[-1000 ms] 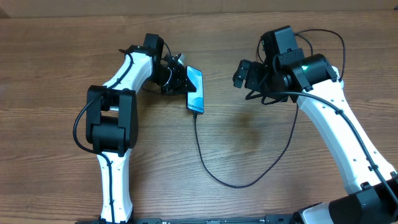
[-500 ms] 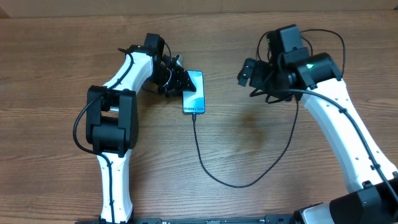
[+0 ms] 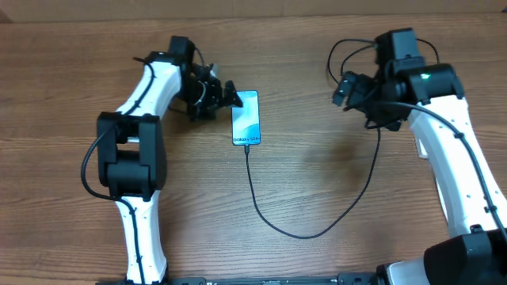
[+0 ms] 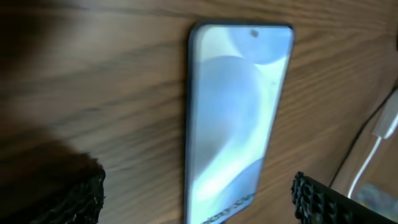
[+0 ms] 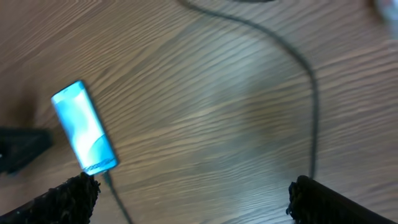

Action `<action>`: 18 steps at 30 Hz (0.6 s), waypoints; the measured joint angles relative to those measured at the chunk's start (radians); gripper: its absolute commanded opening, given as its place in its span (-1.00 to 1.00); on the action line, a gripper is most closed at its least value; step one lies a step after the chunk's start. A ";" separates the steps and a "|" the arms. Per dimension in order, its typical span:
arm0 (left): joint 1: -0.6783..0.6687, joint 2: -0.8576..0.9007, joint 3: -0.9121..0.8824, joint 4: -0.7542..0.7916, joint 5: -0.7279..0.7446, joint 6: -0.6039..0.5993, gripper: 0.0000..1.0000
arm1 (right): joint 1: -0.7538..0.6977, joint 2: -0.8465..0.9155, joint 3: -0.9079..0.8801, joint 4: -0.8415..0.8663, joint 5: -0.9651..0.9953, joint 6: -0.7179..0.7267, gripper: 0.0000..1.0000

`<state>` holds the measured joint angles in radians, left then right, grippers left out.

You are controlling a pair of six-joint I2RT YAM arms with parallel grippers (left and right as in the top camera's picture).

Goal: Plug charger to phone and switch on socket
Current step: 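Release the phone and lift the left gripper away, then move the right gripper to the white power strip's switch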

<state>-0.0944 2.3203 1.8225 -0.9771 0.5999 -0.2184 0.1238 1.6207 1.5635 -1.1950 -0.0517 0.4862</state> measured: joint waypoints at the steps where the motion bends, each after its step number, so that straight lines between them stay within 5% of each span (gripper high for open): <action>1: 0.013 0.000 0.005 -0.007 -0.009 0.010 1.00 | -0.019 0.000 0.000 -0.003 0.006 -0.006 1.00; 13: 0.079 -0.249 0.029 0.065 -0.154 0.131 1.00 | -0.333 0.088 0.001 -0.074 -0.065 -0.148 1.00; 18: 0.074 -0.367 0.065 0.088 -0.239 0.151 0.99 | -0.506 0.206 0.000 0.032 -0.042 -0.176 1.00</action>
<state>-0.0200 1.9537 1.8877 -0.8890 0.3611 -0.0673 -0.3824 1.8263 1.5631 -1.1633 -0.0940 0.3099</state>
